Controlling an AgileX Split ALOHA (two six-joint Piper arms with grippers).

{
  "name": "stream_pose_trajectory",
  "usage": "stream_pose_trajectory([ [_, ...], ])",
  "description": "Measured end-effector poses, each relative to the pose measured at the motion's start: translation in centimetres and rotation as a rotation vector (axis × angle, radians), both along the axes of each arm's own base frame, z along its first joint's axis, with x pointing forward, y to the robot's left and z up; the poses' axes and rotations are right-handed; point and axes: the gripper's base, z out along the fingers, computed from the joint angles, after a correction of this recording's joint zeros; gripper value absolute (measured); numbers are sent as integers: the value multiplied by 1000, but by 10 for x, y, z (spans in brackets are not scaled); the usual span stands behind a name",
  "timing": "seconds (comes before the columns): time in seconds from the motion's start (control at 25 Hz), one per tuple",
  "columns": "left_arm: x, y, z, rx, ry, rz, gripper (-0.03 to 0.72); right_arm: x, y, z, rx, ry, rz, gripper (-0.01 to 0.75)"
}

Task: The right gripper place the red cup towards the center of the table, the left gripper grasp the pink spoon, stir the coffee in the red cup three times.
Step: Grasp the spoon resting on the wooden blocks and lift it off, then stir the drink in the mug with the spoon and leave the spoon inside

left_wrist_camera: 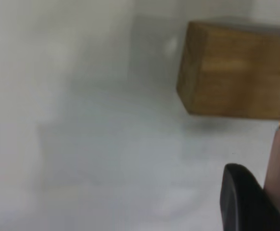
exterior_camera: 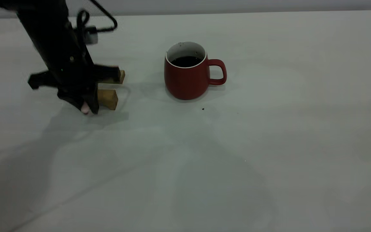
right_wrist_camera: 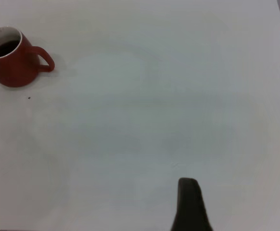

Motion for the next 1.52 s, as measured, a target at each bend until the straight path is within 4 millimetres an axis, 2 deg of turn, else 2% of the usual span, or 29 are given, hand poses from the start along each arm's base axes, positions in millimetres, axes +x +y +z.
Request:
stream_pose_trajectory([
  [0.16, 2, -3, 47, -45, -45, 82, 139, 0, 0, 0, 0, 0, 0, 582],
  [0.36, -4, -17, 107, -277, -33, 462, 139, 0, 0, 0, 0, 0, 0, 582],
  [0.52, -9, -33, 140, -527, 105, 828, 139, 0, 0, 0, 0, 0, 0, 582],
  [0.64, -11, -48, 152, -709, 291, 1044, 139, 0, 0, 0, 0, 0, 0, 582],
  [0.84, -1, -67, 160, -1009, 555, 1271, 139, 0, 0, 0, 0, 0, 0, 582],
  [1.0, 11, -77, 149, -1158, 670, 1395, 139, 0, 0, 0, 0, 0, 0, 582],
  [1.28, 17, -104, 123, -1133, 714, 1540, 139, 0, 0, 0, 0, 0, 0, 582],
  [1.52, 32, -107, 117, -1146, 666, 1569, 139, 0, 0, 0, 0, 0, 0, 582],
])
